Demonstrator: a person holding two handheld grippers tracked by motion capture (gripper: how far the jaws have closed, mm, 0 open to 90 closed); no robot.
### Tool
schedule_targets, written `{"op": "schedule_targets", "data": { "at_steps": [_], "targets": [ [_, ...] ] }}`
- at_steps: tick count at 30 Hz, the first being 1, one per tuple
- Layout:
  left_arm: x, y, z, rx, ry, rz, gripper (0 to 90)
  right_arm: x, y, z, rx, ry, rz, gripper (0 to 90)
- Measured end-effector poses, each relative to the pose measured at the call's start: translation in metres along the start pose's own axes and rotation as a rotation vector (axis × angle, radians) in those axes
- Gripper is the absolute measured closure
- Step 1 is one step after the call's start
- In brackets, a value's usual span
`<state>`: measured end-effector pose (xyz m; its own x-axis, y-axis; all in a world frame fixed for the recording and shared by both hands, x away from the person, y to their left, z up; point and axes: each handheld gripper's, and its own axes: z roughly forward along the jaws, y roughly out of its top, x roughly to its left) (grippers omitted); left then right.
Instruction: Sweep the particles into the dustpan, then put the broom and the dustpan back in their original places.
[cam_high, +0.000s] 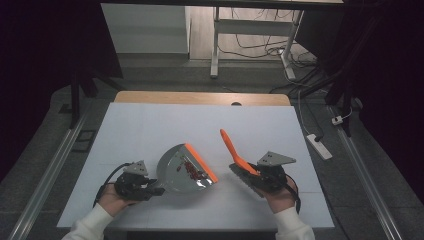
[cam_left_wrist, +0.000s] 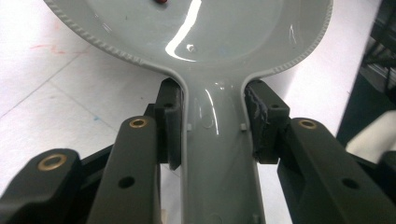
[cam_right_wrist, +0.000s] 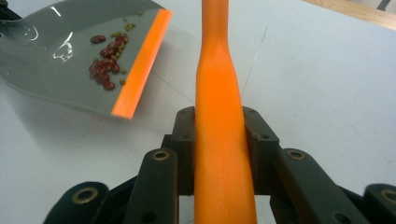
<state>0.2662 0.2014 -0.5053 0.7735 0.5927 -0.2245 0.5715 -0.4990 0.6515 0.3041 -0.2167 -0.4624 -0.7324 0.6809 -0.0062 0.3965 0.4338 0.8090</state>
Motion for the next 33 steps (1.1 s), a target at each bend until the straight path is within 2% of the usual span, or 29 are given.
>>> {"op": "schedule_targets", "data": {
  "at_steps": [5,14,26,28,33],
  "targets": [
    [0.000,-0.003,-0.004,-0.031,0.041,-0.054,61.9,-0.005,-0.001,-0.006,-0.008,-0.012,0.011,70.0],
    [-0.001,-0.006,-0.007,-0.059,0.082,-0.114,61.9,-0.013,-0.005,-0.010,-0.005,0.002,0.014,70.0],
    [-0.004,-0.013,-0.006,-0.074,0.120,-0.181,61.9,-0.018,-0.008,-0.016,-0.002,0.039,0.006,69.9],
    [-0.005,-0.015,-0.007,-0.082,0.137,-0.191,61.8,-0.020,-0.008,-0.015,-0.001,0.045,0.010,70.0],
    [-0.008,-0.019,-0.009,-0.096,0.167,-0.227,61.9,-0.020,-0.009,-0.014,-0.004,0.089,0.029,70.0]
  ]
}}
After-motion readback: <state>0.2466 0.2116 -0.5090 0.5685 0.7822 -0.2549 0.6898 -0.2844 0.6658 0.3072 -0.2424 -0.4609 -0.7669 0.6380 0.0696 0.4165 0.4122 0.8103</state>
